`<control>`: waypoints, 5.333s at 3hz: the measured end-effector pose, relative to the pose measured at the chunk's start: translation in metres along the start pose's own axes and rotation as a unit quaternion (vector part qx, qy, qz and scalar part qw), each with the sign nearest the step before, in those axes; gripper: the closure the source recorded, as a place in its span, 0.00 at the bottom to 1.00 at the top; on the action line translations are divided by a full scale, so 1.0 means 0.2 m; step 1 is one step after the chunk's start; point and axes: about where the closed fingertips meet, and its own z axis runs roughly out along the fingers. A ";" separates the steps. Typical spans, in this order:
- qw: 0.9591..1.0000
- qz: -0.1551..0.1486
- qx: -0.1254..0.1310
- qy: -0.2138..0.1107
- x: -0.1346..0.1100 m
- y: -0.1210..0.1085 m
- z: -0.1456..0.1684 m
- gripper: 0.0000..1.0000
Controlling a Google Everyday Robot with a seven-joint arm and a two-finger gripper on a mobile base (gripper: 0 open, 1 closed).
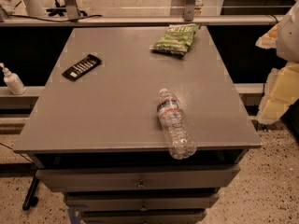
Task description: Move water bottle near green jalapeno chip bag
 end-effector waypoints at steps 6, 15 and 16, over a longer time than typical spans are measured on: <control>0.974 0.213 -0.021 -0.081 -0.61 0.15 0.58 0.00; 0.974 0.196 -0.013 -0.113 -0.41 -0.40 0.50 1.00; 0.973 0.189 0.019 -0.128 -0.39 -0.47 0.51 1.00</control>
Offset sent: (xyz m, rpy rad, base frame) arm 0.0092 0.0050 -0.0024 0.0938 0.0116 0.0288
